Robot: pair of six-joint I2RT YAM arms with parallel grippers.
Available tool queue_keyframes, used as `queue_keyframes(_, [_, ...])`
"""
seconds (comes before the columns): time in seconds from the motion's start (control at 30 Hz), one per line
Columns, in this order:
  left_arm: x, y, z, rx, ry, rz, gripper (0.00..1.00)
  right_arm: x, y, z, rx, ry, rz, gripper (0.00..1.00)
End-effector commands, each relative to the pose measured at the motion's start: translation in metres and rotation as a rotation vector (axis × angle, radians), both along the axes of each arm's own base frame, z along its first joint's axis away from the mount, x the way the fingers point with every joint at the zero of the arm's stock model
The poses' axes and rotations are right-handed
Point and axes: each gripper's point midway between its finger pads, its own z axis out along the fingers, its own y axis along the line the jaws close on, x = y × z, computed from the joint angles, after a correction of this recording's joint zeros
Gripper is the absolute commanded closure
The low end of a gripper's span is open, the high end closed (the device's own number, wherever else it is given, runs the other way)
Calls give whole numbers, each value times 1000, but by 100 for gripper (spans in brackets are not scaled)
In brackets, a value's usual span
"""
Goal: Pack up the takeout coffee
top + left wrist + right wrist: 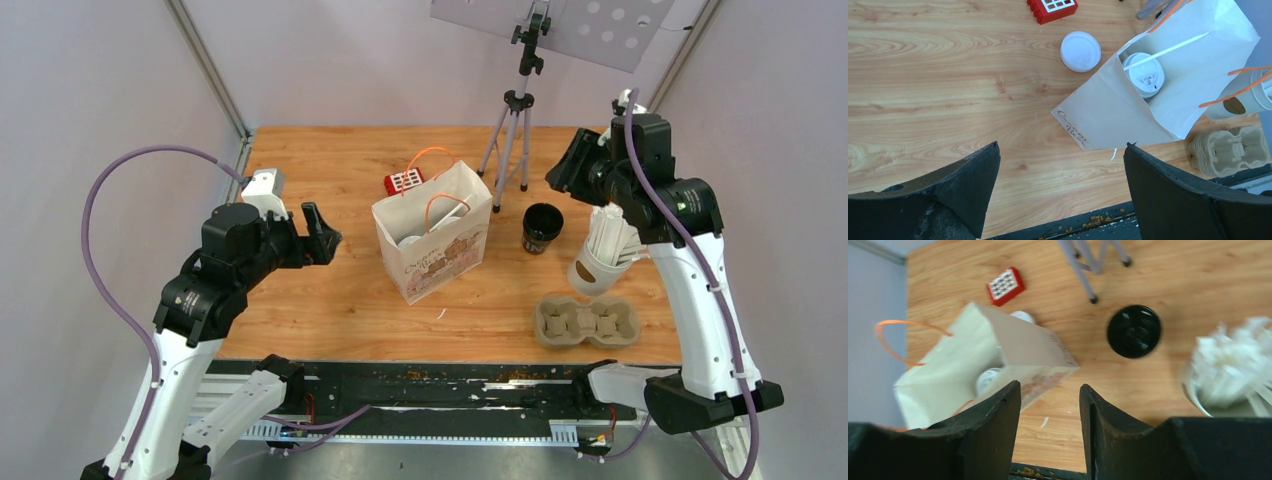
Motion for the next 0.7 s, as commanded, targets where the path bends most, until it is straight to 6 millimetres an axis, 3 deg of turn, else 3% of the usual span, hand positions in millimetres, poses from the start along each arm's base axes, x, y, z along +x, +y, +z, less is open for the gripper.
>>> queue_keyframes(0.0, [1, 4, 11, 24, -44, -4, 0, -33, -70, -25, -168, 112, -330, 53])
queue_keyframes(0.1, [-1, 3, 8, 28, -37, -12, 0, -50, -99, -43, -228, 164, -452, 53])
queue_keyframes(0.23, [-2, 2, 3, 30, -22, -21, 0, -65, -120, -64, -274, 241, -533, 54])
queue_keyframes(0.47, [-4, 2, 1, 16, -30, -15, 0, -86, -155, -72, -332, 262, -715, 56])
queue_keyframes(0.67, [-4, 3, 2, 24, -32, -15, 0, -85, -163, -102, -301, 313, -717, 59])
